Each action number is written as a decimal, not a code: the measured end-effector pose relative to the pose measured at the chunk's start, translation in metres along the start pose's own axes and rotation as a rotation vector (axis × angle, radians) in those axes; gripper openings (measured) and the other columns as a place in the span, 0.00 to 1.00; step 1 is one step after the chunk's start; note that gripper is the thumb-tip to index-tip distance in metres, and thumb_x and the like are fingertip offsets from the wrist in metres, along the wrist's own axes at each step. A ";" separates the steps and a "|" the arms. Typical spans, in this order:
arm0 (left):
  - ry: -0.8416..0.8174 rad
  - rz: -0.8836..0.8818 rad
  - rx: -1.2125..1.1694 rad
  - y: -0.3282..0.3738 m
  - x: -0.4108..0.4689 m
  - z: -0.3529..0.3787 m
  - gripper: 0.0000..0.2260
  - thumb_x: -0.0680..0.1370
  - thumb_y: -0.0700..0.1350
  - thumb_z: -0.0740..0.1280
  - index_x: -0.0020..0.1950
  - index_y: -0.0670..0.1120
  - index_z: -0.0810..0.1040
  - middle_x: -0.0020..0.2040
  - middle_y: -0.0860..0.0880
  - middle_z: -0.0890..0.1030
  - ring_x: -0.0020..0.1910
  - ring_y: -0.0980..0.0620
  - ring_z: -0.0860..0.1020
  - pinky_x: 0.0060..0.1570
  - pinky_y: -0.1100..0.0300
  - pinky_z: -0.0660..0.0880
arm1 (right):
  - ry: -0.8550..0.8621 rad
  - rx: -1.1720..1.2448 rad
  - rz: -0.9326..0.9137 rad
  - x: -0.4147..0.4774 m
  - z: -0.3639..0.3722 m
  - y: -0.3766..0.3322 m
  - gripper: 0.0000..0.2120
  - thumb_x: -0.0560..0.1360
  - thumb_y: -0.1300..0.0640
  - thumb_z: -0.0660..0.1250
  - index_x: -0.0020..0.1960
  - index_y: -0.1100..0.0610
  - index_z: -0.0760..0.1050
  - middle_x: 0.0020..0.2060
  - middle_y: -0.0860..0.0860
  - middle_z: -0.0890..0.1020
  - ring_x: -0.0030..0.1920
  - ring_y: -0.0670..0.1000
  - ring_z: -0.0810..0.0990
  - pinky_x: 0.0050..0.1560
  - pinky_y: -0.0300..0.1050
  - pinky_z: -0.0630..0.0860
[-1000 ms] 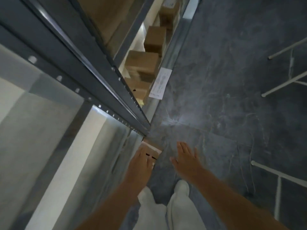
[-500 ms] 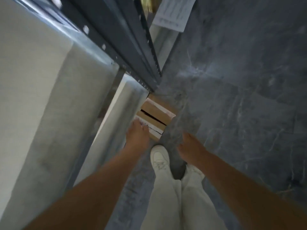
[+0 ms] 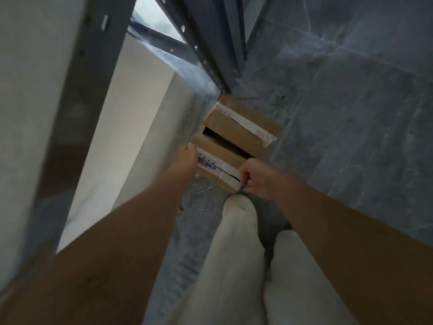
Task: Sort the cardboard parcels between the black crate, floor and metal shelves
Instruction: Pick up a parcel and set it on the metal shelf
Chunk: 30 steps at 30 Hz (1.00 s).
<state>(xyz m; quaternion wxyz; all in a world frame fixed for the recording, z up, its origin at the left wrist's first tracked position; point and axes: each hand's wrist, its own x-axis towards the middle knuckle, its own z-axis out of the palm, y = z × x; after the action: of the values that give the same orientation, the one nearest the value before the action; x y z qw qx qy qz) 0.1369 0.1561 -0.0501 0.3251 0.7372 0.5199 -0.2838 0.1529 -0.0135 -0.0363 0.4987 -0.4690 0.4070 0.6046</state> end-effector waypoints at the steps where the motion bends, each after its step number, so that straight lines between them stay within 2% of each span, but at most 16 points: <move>1: 0.020 0.012 -0.053 -0.002 -0.011 -0.002 0.18 0.83 0.46 0.51 0.60 0.37 0.75 0.54 0.39 0.76 0.54 0.42 0.75 0.52 0.55 0.70 | -0.022 0.006 0.002 -0.015 0.001 0.003 0.07 0.68 0.71 0.56 0.36 0.60 0.64 0.52 0.59 0.76 0.57 0.59 0.76 0.68 0.57 0.70; 2: 0.047 0.032 -0.101 -0.001 -0.024 -0.006 0.15 0.83 0.45 0.52 0.55 0.39 0.75 0.49 0.40 0.75 0.51 0.44 0.76 0.48 0.55 0.69 | -0.031 0.017 -0.011 -0.024 0.002 0.008 0.07 0.68 0.71 0.55 0.36 0.60 0.63 0.49 0.58 0.78 0.55 0.59 0.75 0.69 0.56 0.70; 3: 0.060 0.047 -0.126 -0.003 -0.037 -0.010 0.12 0.82 0.44 0.53 0.49 0.41 0.73 0.45 0.41 0.74 0.46 0.46 0.74 0.44 0.57 0.68 | -0.041 -0.011 -0.007 -0.043 0.002 0.013 0.10 0.69 0.70 0.54 0.35 0.58 0.61 0.39 0.55 0.79 0.48 0.56 0.74 0.69 0.53 0.70; 4: 0.071 0.057 -0.158 -0.002 -0.054 -0.016 0.09 0.82 0.43 0.54 0.46 0.42 0.71 0.42 0.42 0.72 0.41 0.47 0.73 0.39 0.58 0.66 | -0.046 0.012 -0.014 -0.059 0.001 0.018 0.12 0.71 0.70 0.54 0.33 0.57 0.59 0.30 0.51 0.76 0.40 0.53 0.70 0.68 0.51 0.69; 5: 0.072 0.064 -0.176 0.003 -0.075 -0.025 0.08 0.81 0.43 0.55 0.45 0.43 0.70 0.39 0.44 0.71 0.38 0.49 0.71 0.35 0.60 0.64 | -0.037 -0.026 -0.017 -0.081 -0.001 0.020 0.14 0.72 0.69 0.55 0.32 0.56 0.58 0.27 0.49 0.73 0.37 0.51 0.67 0.65 0.50 0.69; 8: 0.047 0.061 -0.223 0.032 -0.134 -0.050 0.06 0.81 0.43 0.57 0.45 0.43 0.69 0.36 0.46 0.71 0.34 0.51 0.69 0.31 0.59 0.62 | 0.042 0.025 -0.083 -0.148 -0.007 0.016 0.14 0.75 0.66 0.58 0.32 0.56 0.63 0.33 0.51 0.68 0.37 0.50 0.69 0.53 0.46 0.72; 10: -0.007 0.077 -0.249 0.059 -0.178 -0.070 0.07 0.80 0.45 0.58 0.48 0.43 0.71 0.41 0.42 0.75 0.39 0.47 0.72 0.37 0.56 0.67 | 0.091 0.065 -0.140 -0.200 -0.016 0.003 0.15 0.77 0.65 0.59 0.32 0.56 0.66 0.29 0.51 0.71 0.32 0.48 0.72 0.43 0.42 0.72; 12: -0.096 0.141 -0.286 0.094 -0.226 -0.092 0.14 0.79 0.48 0.59 0.58 0.40 0.73 0.48 0.40 0.77 0.46 0.43 0.76 0.46 0.51 0.73 | 0.165 0.078 -0.178 -0.266 -0.026 -0.017 0.13 0.80 0.62 0.61 0.36 0.57 0.70 0.32 0.51 0.76 0.34 0.48 0.76 0.39 0.41 0.73; 13: -0.122 0.191 -0.320 0.113 -0.251 -0.103 0.17 0.80 0.49 0.60 0.62 0.38 0.73 0.52 0.38 0.78 0.50 0.42 0.78 0.50 0.49 0.75 | 0.212 0.072 -0.197 -0.302 -0.030 -0.029 0.10 0.81 0.58 0.61 0.41 0.58 0.73 0.37 0.52 0.78 0.40 0.50 0.78 0.42 0.43 0.74; 15: -0.160 0.267 -0.406 0.153 -0.308 -0.131 0.20 0.80 0.53 0.61 0.64 0.40 0.74 0.53 0.40 0.79 0.50 0.45 0.80 0.47 0.51 0.77 | 0.327 0.081 -0.288 -0.372 -0.042 -0.049 0.11 0.81 0.51 0.62 0.52 0.59 0.74 0.48 0.54 0.79 0.51 0.54 0.78 0.50 0.47 0.76; 17: -0.183 0.322 -0.443 0.190 -0.361 -0.162 0.26 0.76 0.67 0.61 0.61 0.47 0.75 0.53 0.45 0.81 0.49 0.47 0.80 0.48 0.50 0.79 | 0.429 0.069 -0.407 -0.441 -0.053 -0.066 0.18 0.81 0.49 0.61 0.61 0.63 0.74 0.54 0.57 0.80 0.53 0.57 0.80 0.53 0.52 0.79; 18: -0.198 0.337 -0.472 0.206 -0.390 -0.179 0.27 0.75 0.69 0.60 0.59 0.49 0.75 0.52 0.46 0.81 0.50 0.47 0.80 0.48 0.50 0.78 | 0.469 0.077 -0.476 -0.473 -0.057 -0.071 0.20 0.81 0.49 0.61 0.62 0.65 0.74 0.55 0.59 0.80 0.53 0.59 0.81 0.52 0.54 0.80; 21: -0.210 0.379 -0.580 0.243 -0.470 -0.236 0.17 0.80 0.59 0.61 0.52 0.46 0.74 0.50 0.44 0.80 0.48 0.46 0.79 0.46 0.54 0.74 | 0.510 0.104 -0.583 -0.568 -0.054 -0.074 0.15 0.81 0.53 0.63 0.56 0.66 0.74 0.53 0.62 0.80 0.48 0.60 0.82 0.45 0.55 0.81; 23: -0.198 0.412 -0.608 0.257 -0.510 -0.268 0.13 0.79 0.57 0.63 0.47 0.47 0.74 0.46 0.45 0.80 0.44 0.47 0.79 0.41 0.56 0.74 | 0.499 0.086 -0.653 -0.616 -0.049 -0.069 0.14 0.79 0.53 0.65 0.56 0.65 0.73 0.55 0.63 0.80 0.52 0.62 0.82 0.51 0.59 0.81; 26: -0.177 0.542 -0.611 0.276 -0.561 -0.310 0.11 0.79 0.54 0.65 0.49 0.46 0.75 0.42 0.49 0.79 0.40 0.52 0.78 0.36 0.60 0.71 | 0.436 0.088 -0.745 -0.674 -0.046 -0.065 0.13 0.79 0.56 0.66 0.58 0.65 0.71 0.56 0.63 0.79 0.52 0.62 0.82 0.55 0.61 0.80; 30: -0.166 0.711 -0.627 0.291 -0.619 -0.341 0.12 0.78 0.54 0.66 0.54 0.47 0.77 0.44 0.50 0.81 0.42 0.52 0.81 0.40 0.59 0.76 | 0.390 0.036 -0.859 -0.744 -0.055 -0.073 0.14 0.79 0.61 0.67 0.60 0.69 0.73 0.54 0.63 0.80 0.54 0.64 0.81 0.57 0.59 0.79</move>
<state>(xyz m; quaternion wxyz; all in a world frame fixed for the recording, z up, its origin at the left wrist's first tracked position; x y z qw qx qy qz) 0.2567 -0.0125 0.6861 0.6490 0.7107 0.2684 -0.0423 0.2803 -0.2184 0.6733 0.6262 -0.6909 0.2725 0.2370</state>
